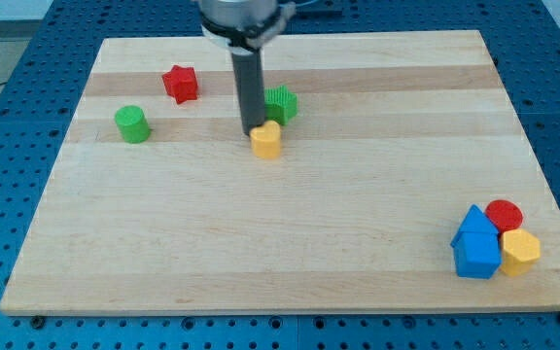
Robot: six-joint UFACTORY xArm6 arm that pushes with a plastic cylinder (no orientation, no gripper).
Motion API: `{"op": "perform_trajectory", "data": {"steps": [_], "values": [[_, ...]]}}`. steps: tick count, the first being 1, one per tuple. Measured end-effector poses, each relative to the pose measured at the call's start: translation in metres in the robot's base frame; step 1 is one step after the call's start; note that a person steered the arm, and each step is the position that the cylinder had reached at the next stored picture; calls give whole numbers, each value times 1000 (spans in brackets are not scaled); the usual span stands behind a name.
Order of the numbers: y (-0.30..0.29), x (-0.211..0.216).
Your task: Push the yellow heart into the blue triangle
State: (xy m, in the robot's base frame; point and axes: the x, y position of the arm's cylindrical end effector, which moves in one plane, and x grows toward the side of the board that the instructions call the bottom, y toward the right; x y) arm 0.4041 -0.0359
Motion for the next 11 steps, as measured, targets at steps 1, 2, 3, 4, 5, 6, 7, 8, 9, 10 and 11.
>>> {"op": "perform_trajectory", "data": {"steps": [1,2,3,4,5,6,7,8,9,10,11], "values": [[52,32],[92,73],[99,75],[91,0],[14,-13],[5,25],[31,58],[89,92],[148,125],[180,130],[177,128]]}}
